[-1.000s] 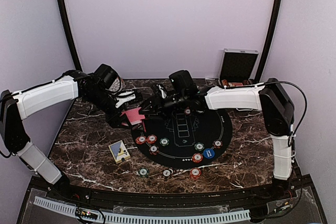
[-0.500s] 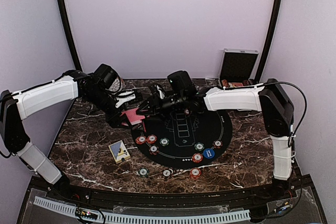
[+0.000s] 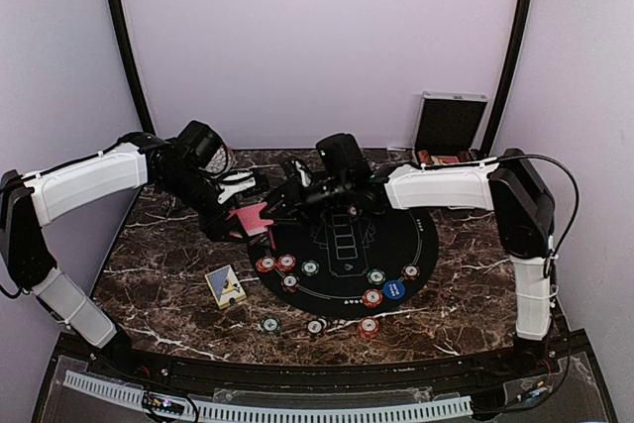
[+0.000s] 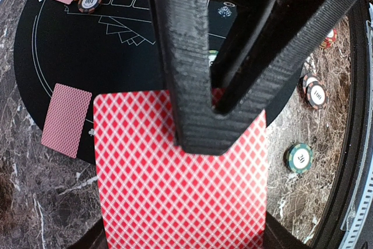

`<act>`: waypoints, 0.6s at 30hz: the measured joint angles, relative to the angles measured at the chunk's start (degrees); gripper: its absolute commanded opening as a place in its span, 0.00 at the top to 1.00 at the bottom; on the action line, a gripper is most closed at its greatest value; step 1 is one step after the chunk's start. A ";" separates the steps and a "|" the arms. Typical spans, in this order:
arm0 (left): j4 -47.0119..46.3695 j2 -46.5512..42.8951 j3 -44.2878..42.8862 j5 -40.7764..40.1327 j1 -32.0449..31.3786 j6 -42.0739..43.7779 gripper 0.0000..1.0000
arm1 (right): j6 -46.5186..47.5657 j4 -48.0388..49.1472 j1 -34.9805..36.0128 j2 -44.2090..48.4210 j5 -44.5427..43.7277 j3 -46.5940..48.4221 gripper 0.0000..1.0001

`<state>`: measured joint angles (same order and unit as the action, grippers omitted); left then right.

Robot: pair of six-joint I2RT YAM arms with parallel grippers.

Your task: Distribute texas hold em gaming equipment

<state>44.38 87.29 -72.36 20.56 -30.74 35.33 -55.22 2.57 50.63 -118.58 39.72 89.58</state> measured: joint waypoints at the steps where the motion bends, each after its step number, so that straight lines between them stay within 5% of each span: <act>1: 0.00 0.00 -0.02 0.00 0.00 0.00 1.00 | -0.04 0.04 -0.02 0.04 0.00 -0.04 0.80; 18: 0.00 0.00 0.15 -0.22 0.00 0.02 1.00 | -4.04 5.14 -0.04 2.78 1.20 -3.34 0.90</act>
<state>44.38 87.29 -72.20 20.34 -30.74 35.35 -59.27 7.70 50.59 -115.81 40.93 86.24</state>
